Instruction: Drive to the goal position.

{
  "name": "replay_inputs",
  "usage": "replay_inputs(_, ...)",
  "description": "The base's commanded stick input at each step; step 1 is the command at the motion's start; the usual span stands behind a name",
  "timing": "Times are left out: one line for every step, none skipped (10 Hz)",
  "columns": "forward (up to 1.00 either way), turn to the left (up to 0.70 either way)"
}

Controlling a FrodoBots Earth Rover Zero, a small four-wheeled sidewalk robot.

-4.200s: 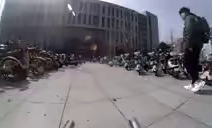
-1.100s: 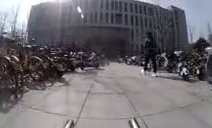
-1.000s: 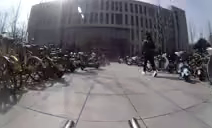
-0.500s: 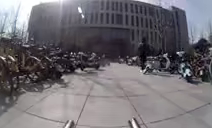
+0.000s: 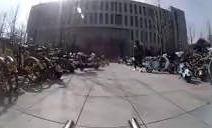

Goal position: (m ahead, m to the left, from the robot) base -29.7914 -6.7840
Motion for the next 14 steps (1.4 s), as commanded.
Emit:
replay_inputs(0.00, -0.45)
replay_inputs(0.00, -0.45)
replay_inputs(0.00, -0.45)
replay_inputs(0.00, -0.45)
replay_inputs(0.00, -0.45)
replay_inputs(0.00, -0.45)
replay_inputs(0.00, -0.45)
replay_inputs(0.00, -0.45)
replay_inputs(0.00, -0.45)
replay_inputs(0.00, -0.45)
replay_inputs(0.00, -0.45)
replay_inputs(0.00, -0.45)
replay_inputs(0.00, -0.45)
replay_inputs(0.00, -0.45)
